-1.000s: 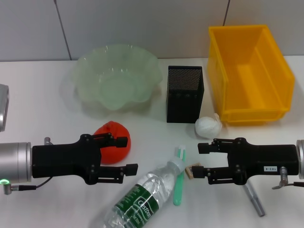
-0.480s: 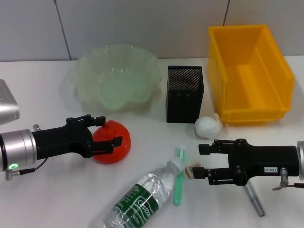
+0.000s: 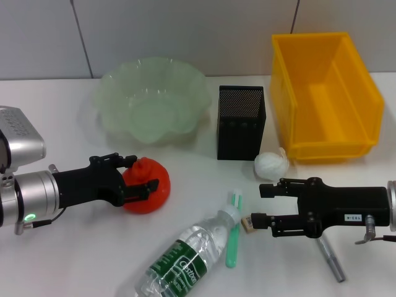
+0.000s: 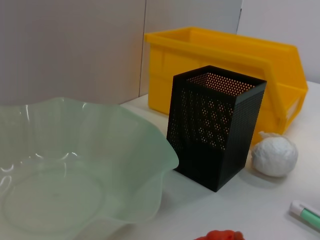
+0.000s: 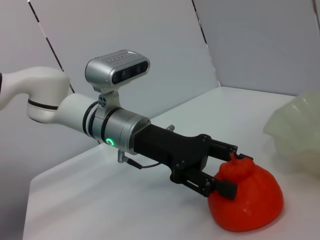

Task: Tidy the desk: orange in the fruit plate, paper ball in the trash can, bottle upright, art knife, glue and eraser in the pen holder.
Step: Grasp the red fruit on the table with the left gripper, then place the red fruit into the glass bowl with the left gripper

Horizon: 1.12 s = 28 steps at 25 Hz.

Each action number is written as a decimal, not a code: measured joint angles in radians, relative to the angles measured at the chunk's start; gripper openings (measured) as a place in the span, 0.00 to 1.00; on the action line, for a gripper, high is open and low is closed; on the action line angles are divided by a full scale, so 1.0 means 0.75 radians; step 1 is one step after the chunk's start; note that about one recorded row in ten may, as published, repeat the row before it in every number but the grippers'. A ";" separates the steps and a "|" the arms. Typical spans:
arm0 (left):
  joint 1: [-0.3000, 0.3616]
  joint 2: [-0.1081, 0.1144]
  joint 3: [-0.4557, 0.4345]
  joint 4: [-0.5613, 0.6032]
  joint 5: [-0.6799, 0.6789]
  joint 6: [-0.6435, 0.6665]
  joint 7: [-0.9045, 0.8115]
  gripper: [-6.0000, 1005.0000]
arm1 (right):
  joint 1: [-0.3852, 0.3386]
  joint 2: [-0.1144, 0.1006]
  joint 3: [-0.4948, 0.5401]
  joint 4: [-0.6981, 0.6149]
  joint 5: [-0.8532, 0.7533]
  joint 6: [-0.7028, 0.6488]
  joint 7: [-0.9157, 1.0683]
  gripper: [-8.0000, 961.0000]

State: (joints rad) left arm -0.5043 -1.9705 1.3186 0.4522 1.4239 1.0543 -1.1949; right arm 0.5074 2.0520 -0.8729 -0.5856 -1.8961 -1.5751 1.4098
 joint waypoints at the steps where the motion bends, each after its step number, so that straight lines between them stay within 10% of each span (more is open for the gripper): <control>1: 0.000 0.000 0.000 0.000 0.000 0.000 0.000 0.75 | 0.001 -0.001 0.000 -0.001 0.000 0.001 0.000 0.83; 9: 0.001 0.001 -0.016 0.018 0.004 -0.004 -0.013 0.73 | 0.003 -0.005 0.000 -0.004 0.000 0.002 0.000 0.83; 15: 0.002 0.000 -0.007 0.019 0.006 -0.002 -0.016 0.27 | 0.005 -0.006 0.000 -0.005 0.000 0.002 0.000 0.83; 23: 0.011 0.009 -0.065 0.070 0.001 0.124 -0.102 0.23 | 0.000 -0.005 0.000 -0.004 0.000 0.004 0.000 0.83; 28: -0.018 -0.062 -0.336 0.218 -0.003 0.209 -0.176 0.20 | -0.005 -0.003 0.000 0.001 0.000 0.004 0.000 0.83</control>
State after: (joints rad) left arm -0.5177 -2.0168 1.0662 0.6157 1.4217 1.2114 -1.3266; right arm 0.5040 2.0498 -0.8727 -0.5852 -1.8960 -1.5719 1.4097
